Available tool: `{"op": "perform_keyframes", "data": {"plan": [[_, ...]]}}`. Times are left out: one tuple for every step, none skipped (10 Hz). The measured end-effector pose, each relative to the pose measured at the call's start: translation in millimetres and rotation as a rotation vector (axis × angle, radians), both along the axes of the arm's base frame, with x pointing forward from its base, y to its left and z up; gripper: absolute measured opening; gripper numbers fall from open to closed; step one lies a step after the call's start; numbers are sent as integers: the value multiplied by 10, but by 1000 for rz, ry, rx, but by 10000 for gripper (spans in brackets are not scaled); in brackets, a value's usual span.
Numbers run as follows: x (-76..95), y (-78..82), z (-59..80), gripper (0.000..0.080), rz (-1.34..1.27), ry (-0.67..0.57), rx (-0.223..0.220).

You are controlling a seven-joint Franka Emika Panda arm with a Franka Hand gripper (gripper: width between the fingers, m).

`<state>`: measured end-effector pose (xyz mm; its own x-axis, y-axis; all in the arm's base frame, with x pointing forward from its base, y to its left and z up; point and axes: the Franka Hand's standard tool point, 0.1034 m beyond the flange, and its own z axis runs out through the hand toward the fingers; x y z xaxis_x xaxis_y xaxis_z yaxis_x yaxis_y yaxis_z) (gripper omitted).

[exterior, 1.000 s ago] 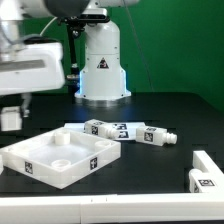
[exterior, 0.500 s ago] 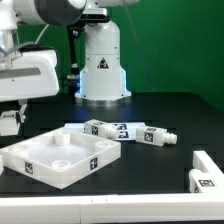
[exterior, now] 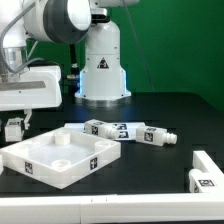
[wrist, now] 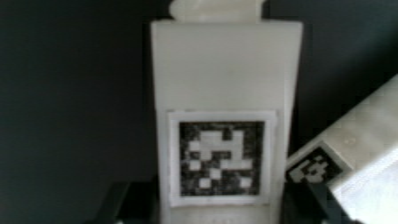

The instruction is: Assemble square table

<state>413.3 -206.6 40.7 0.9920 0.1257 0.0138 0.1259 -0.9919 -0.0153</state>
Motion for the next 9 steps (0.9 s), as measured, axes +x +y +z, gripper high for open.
{"op": "perform_keyframes", "data": {"plan": [[-35,-13,-34,285,-6,7,2],[-111,-39,-107,285,-21,23,8],[-179,-32,-172,285,-23,29,2],[-283,15,-255,285,-21,39,-3],[-290,18,-261,285,-20,36,-7],[-290,23,-260,285,-17,26,-18],[-289,28,-256,285,-13,10,-34],[-287,26,-255,285,-12,10,-34],[-289,24,-248,355,-13,12,-32]]}}
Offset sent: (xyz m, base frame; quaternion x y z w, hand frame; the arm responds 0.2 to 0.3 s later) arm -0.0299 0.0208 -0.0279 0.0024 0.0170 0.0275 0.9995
